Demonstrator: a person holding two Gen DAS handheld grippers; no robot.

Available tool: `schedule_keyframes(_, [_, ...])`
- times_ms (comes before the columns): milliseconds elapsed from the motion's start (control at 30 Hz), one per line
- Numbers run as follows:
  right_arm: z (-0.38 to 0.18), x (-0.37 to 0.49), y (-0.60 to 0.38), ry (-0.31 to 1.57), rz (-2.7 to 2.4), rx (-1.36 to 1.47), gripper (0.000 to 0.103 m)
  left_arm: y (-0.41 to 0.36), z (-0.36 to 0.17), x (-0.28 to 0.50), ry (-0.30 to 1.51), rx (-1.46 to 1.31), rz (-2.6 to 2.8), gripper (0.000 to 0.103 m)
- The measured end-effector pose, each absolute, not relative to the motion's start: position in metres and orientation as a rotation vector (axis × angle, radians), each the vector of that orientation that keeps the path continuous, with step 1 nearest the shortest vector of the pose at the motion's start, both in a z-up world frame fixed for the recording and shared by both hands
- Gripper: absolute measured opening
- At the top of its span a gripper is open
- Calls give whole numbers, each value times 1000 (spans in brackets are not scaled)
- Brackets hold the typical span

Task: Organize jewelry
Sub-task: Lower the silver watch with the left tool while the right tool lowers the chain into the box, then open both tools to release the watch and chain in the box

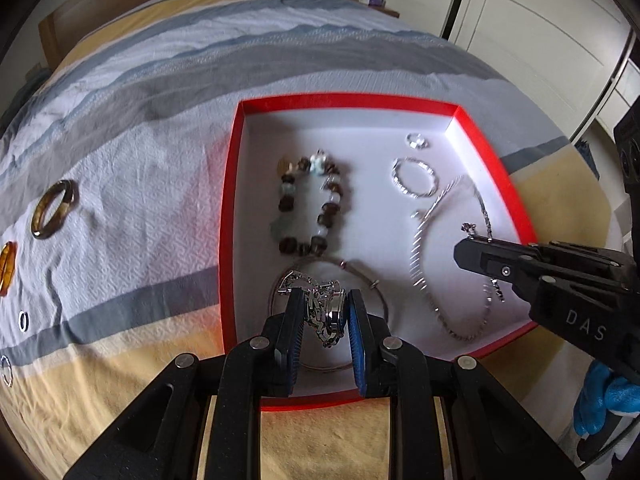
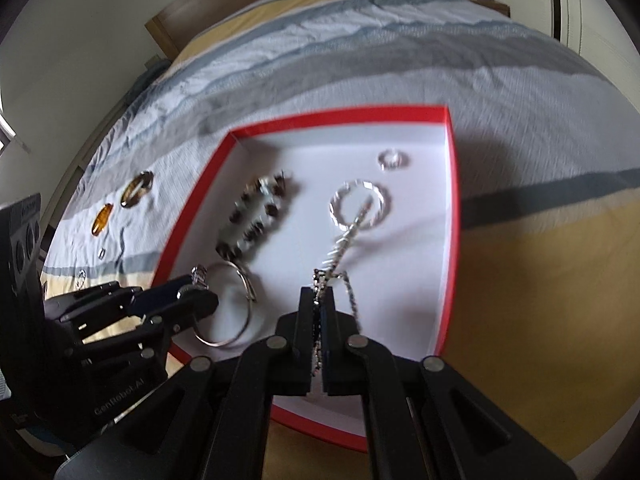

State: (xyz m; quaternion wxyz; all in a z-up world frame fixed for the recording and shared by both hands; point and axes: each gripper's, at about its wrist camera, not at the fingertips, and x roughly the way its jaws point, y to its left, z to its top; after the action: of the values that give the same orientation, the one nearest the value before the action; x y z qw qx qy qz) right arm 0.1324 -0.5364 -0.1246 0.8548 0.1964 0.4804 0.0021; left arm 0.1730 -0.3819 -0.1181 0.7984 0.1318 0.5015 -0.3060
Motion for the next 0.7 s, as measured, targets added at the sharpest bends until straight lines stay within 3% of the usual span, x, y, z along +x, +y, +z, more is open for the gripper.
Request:
schedule_keyframes(300, [-126, 129, -536, 1044, -23, 396, 4, -378, -132, 173, 1122, 262, -647, 23])
schedule_keyframes(600, [-112, 117, -535, 1043, -54, 383, 6, -364, -110, 171, 1093, 233, -660, 28])
schedule_keyframes(700, [-102, 113, -532, 1030, -61, 371, 13, -358, -100, 166, 1080, 225, -671, 31])
